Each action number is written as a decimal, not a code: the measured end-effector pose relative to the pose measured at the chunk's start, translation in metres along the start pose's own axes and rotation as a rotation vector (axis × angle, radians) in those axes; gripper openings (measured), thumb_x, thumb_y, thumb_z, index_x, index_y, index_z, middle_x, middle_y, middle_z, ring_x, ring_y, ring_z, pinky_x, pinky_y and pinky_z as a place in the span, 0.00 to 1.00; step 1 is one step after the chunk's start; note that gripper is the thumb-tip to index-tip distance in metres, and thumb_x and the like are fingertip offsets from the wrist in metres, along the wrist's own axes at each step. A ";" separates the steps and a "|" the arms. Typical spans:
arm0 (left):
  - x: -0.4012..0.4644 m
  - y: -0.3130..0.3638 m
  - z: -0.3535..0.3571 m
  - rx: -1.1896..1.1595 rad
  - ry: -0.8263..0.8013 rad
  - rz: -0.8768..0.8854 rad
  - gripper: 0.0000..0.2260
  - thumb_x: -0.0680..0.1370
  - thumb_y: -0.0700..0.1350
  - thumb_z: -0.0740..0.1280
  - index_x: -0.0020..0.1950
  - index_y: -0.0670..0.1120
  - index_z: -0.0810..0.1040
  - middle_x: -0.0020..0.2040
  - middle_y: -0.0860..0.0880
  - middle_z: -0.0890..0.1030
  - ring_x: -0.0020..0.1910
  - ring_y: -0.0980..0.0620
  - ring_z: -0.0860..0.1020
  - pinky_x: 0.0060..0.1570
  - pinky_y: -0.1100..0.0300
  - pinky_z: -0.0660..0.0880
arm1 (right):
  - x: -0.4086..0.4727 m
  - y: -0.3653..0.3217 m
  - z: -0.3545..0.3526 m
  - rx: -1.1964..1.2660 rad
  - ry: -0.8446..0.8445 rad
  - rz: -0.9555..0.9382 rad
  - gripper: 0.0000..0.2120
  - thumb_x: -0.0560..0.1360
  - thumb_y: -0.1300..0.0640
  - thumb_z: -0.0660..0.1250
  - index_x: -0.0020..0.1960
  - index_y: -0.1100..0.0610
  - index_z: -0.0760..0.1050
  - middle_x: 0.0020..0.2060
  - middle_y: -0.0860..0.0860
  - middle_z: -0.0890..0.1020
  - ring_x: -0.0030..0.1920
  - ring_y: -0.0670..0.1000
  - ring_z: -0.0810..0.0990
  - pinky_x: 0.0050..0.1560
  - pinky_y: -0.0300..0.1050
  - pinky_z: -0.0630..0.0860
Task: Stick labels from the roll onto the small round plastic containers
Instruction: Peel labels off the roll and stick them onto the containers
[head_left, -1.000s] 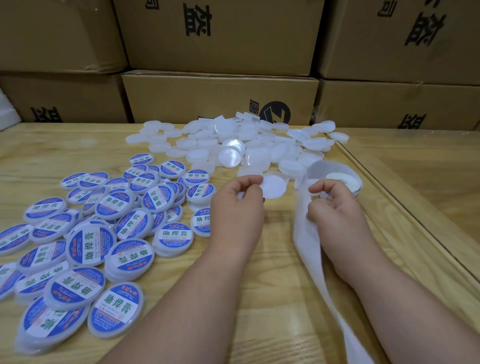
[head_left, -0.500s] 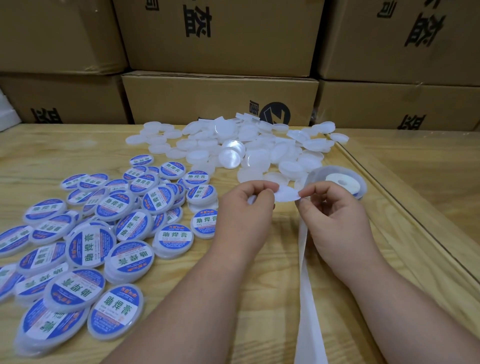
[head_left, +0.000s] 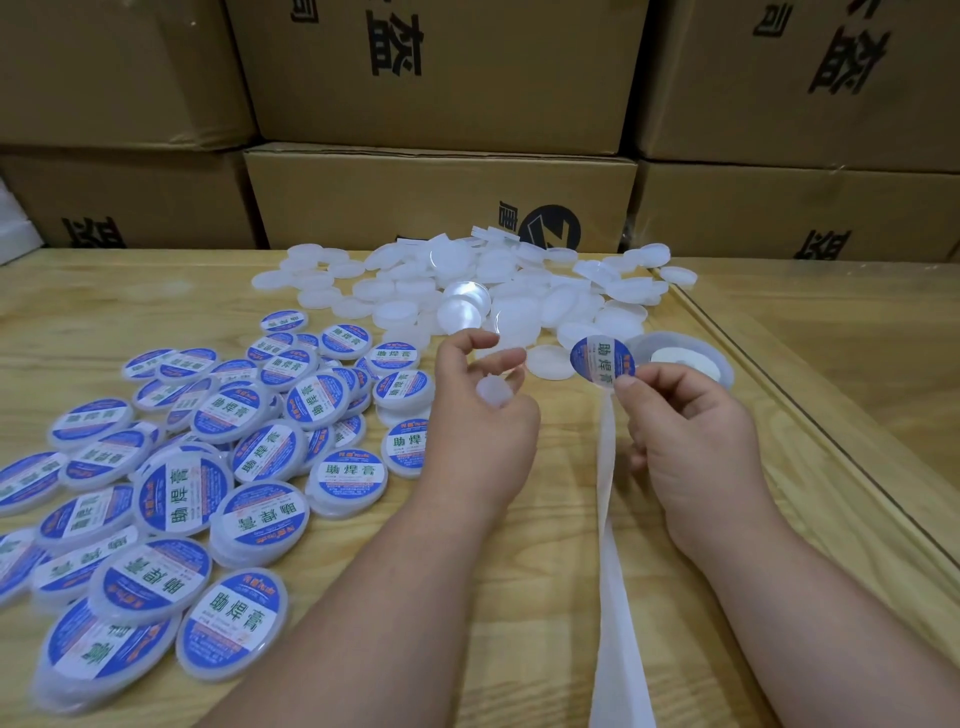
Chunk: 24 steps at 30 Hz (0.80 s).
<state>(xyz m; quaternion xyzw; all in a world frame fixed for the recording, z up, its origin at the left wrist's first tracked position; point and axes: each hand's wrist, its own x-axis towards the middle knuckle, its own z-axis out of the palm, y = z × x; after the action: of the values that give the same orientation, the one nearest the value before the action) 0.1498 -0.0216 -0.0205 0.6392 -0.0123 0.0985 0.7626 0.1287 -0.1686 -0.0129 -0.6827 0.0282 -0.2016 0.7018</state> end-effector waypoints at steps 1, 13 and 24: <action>0.000 0.000 -0.001 -0.005 -0.007 0.004 0.28 0.73 0.33 0.63 0.53 0.70 0.71 0.58 0.59 0.80 0.58 0.63 0.81 0.43 0.58 0.83 | 0.000 -0.001 0.000 0.009 -0.002 0.005 0.06 0.74 0.54 0.73 0.39 0.46 0.82 0.30 0.42 0.76 0.29 0.44 0.71 0.34 0.46 0.71; -0.005 0.014 -0.001 -0.005 -0.014 -0.062 0.13 0.69 0.46 0.58 0.53 0.51 0.68 0.42 0.49 0.87 0.30 0.45 0.84 0.21 0.62 0.66 | 0.003 -0.003 -0.002 0.161 -0.041 0.123 0.09 0.75 0.56 0.72 0.37 0.48 0.81 0.26 0.46 0.69 0.26 0.47 0.64 0.25 0.40 0.65; 0.000 0.015 -0.004 -0.271 -0.096 -0.124 0.13 0.82 0.39 0.53 0.50 0.45 0.77 0.38 0.45 0.84 0.31 0.44 0.82 0.22 0.62 0.68 | 0.003 -0.014 -0.006 0.452 -0.464 0.584 0.07 0.71 0.55 0.67 0.35 0.53 0.75 0.24 0.45 0.60 0.21 0.42 0.56 0.19 0.33 0.50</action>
<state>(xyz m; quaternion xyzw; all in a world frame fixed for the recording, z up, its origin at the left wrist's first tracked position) 0.1471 -0.0149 -0.0065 0.5339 -0.0223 0.0182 0.8451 0.1262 -0.1747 0.0013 -0.5026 0.0167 0.1631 0.8488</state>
